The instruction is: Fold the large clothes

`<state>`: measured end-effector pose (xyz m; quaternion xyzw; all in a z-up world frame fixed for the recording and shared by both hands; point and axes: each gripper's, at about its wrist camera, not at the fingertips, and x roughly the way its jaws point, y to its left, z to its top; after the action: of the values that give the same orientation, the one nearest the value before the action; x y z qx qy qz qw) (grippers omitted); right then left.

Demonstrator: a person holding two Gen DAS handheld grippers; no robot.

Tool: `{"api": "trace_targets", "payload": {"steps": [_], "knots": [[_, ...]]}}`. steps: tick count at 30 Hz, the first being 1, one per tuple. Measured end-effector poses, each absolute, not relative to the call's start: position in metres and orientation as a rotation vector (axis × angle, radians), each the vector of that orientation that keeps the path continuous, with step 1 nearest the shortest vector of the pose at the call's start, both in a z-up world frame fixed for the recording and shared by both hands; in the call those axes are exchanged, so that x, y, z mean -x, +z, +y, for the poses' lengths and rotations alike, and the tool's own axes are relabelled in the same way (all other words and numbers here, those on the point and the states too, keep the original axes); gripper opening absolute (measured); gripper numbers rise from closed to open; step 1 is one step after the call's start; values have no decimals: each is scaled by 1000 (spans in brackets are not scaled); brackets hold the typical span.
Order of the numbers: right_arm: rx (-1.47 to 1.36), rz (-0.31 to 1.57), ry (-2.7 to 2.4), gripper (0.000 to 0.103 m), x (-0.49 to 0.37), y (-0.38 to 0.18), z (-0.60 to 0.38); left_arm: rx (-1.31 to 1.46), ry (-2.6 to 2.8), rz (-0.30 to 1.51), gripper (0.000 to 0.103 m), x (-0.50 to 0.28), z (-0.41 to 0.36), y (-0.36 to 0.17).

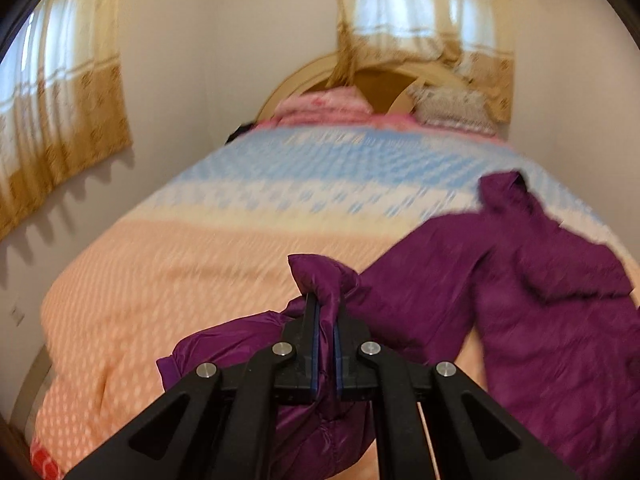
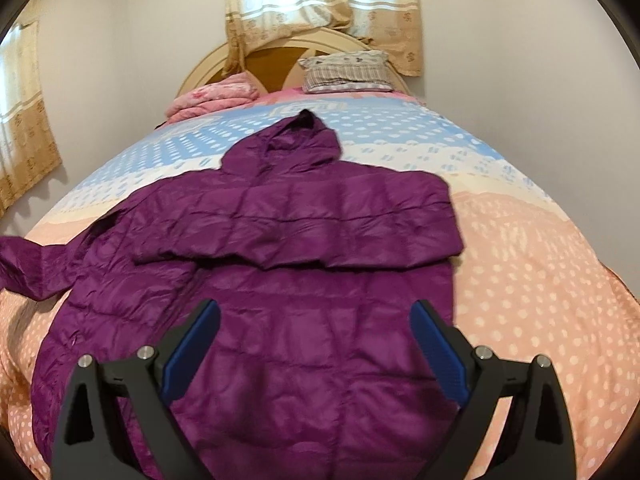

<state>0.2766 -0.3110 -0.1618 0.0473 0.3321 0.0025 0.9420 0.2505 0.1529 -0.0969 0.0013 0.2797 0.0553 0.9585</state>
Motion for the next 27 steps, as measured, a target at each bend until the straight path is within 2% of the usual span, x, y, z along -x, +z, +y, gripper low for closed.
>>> {"api": "trace_targets", "payload": {"steps": [8, 14, 17, 18, 19, 20, 22, 24, 27], "knots": [[-127, 667, -42, 98, -276, -160, -344, -88, -101, 467, 4, -297, 38, -43], [-146, 676, -53, 98, -273, -170, -357, -159, -238, 460, 4, -328, -57, -51], [-167, 688, -64, 98, -273, -179, -366, -177, -287, 465, 9, -337, -100, -61], [-174, 691, -67, 98, -272, -181, -369, -184, -299, 472, 13, -338, -113, -64], [-179, 695, -69, 98, -272, -184, -371, -194, -309, 480, 29, -340, -127, -68], [-183, 698, -70, 98, -272, -186, -372, -209, -304, 477, 58, -339, -140, -71], [-190, 705, -73, 98, -272, -190, -375, -227, -306, 419, 81, -327, -163, -72], [-195, 716, -75, 98, -271, -195, -377, -265, -318, 370, 89, -317, -176, -70], [-198, 732, -78, 98, -271, -198, -379, -322, -321, 328, 91, -306, -186, -67]]}}
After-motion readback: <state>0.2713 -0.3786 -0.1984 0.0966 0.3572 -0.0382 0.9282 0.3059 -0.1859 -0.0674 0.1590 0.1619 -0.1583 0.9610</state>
